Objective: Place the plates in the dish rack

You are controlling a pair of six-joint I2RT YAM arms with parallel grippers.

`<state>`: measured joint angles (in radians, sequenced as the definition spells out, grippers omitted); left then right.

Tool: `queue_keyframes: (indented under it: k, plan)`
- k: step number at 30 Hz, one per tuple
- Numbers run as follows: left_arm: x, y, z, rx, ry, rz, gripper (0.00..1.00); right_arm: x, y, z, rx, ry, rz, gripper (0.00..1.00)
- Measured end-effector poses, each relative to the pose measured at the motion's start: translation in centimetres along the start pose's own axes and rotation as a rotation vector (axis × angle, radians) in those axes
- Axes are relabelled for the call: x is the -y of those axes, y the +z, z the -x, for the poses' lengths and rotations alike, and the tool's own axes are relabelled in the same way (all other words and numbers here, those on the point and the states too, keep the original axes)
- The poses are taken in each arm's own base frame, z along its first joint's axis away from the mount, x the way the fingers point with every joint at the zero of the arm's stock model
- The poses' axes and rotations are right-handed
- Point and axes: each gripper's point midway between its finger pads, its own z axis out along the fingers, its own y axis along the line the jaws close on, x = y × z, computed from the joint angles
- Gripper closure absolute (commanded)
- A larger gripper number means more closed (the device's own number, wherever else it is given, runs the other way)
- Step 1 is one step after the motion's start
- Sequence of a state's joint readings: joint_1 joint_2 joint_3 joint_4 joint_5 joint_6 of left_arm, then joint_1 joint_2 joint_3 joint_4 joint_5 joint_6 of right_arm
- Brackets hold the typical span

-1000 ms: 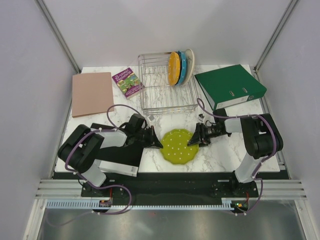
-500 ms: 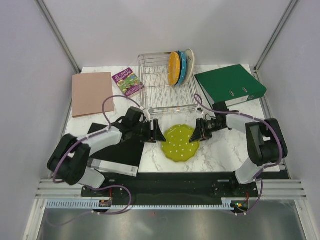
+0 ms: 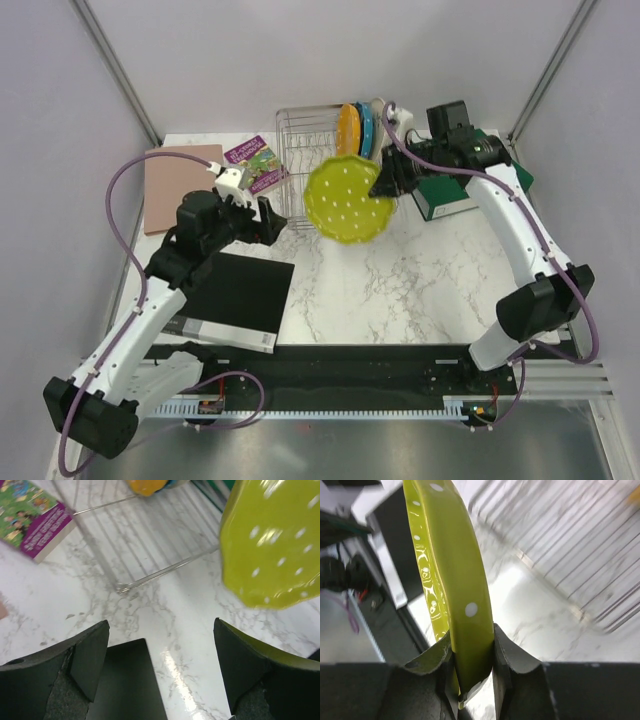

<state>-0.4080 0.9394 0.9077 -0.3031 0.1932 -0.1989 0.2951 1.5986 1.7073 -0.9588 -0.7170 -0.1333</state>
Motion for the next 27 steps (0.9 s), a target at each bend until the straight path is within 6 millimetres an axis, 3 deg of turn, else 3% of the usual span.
queue_keyframes:
  k: [3, 6, 9, 13, 18, 23, 27]
  plan:
    - [-2.6, 0.3, -0.4, -0.014, -0.016, 0.093, 0.09, 0.0, -0.3, 6.1, 0.119, -0.059, -0.088, 1.00]
    - [-3.9, -0.1, -0.4, 0.002, -0.034, 0.133, 0.11, 1.4, 0.6, 11.9, 0.248, -0.095, -0.257, 1.00]
    - [-4.7, -0.9, -0.7, 0.019, -0.066, 0.155, 0.12, 3.5, 2.7, 15.2, 0.348, -0.074, -0.464, 1.00]
    - [-5.7, -1.9, -1.5, 0.032, -0.121, 0.177, 0.12, 6.2, 6.1, 16.5, 0.401, -0.061, -0.717, 1.00]
    - [-6.2, -2.7, -1.5, 0.057, -0.156, 0.183, 0.13, 10.1, 10.6, 15.7, 0.420, -0.023, -0.949, 1.00]
    - [-6.3, -3.0, -1.8, 0.061, -0.166, 0.181, 0.13, 14.0, 12.1, 14.6, 0.421, 0.017, -1.085, 1.00]
    - [-6.2, -2.8, -2.4, 0.047, -0.174, 0.174, 0.13, 15.8, 11.9, 15.0, 0.454, 0.026, -1.145, 1.00]
